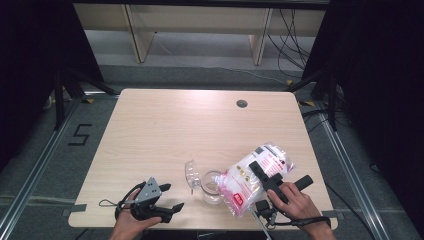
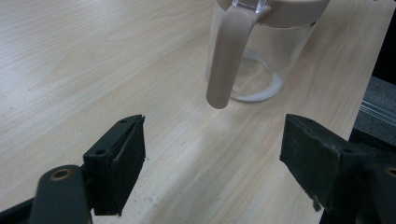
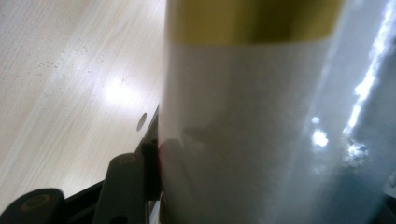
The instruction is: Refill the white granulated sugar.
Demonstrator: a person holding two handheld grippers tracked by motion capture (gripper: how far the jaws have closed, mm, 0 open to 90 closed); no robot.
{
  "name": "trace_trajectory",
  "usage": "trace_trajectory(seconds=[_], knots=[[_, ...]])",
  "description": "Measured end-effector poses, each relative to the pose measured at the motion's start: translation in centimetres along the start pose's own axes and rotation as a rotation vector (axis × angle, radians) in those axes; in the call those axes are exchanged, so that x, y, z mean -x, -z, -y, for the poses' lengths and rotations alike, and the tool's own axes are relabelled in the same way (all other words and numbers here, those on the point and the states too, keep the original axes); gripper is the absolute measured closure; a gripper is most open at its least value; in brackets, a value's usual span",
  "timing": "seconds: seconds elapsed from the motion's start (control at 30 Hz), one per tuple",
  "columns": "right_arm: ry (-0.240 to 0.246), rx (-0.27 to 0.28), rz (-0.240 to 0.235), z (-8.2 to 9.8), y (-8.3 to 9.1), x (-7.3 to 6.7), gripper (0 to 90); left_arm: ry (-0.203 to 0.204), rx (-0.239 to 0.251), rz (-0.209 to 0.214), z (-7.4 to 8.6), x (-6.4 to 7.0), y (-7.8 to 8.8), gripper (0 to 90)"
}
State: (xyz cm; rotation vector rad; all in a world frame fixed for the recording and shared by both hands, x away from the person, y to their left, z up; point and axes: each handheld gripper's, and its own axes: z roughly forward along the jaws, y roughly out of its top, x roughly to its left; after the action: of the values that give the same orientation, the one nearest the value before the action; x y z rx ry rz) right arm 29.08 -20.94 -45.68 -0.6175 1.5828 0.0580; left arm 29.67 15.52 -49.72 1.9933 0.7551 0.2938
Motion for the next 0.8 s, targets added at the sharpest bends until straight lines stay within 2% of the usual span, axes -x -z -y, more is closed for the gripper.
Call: trace_trajectory(seconds=[0.2, 0.27, 0.47, 0.53, 0.57, 0.67, 0.8], knots=[[0.01, 0.001, -0.002, 0.03, 0.01, 0.01, 51.3, -0.003, -0.014, -0.007, -0.03, 0.02, 0.11, 21.7], [0.063, 0.011, 0.002, 0.1, -0.06, 0.27, 51.4, 0.0, -0.012, -0.004, -0.01, 0.02, 0.06, 21.7], [0.095, 0.009, 0.003, 0.13, -0.05, 0.41, 51.7, 0.001, -0.007, -0.003, 0.01, 0.04, 0.03, 21.7], [0.082, 0.004, -0.005, 0.08, 0.0, 0.36, 51.7, 0.0, -0.013, -0.004, -0.01, 0.02, 0.07, 21.7], [0.059, 0.001, -0.006, 0.01, 0.06, 0.27, 51.8, 0.007, -0.004, -0.006, 0.02, -0.02, 0.05, 21.7], [0.088, 0.0, -0.003, 0.02, 0.09, 0.4, 52.0, 0.003, -0.004, -0.007, 0.03, -0.12, 0.08, 21.7], [0.093, -0.003, 0.002, 0.09, 0.07, 0.61, 52.1, 0.005, -0.01, -0.007, 0.0, -0.01, 0.1, 21.7]])
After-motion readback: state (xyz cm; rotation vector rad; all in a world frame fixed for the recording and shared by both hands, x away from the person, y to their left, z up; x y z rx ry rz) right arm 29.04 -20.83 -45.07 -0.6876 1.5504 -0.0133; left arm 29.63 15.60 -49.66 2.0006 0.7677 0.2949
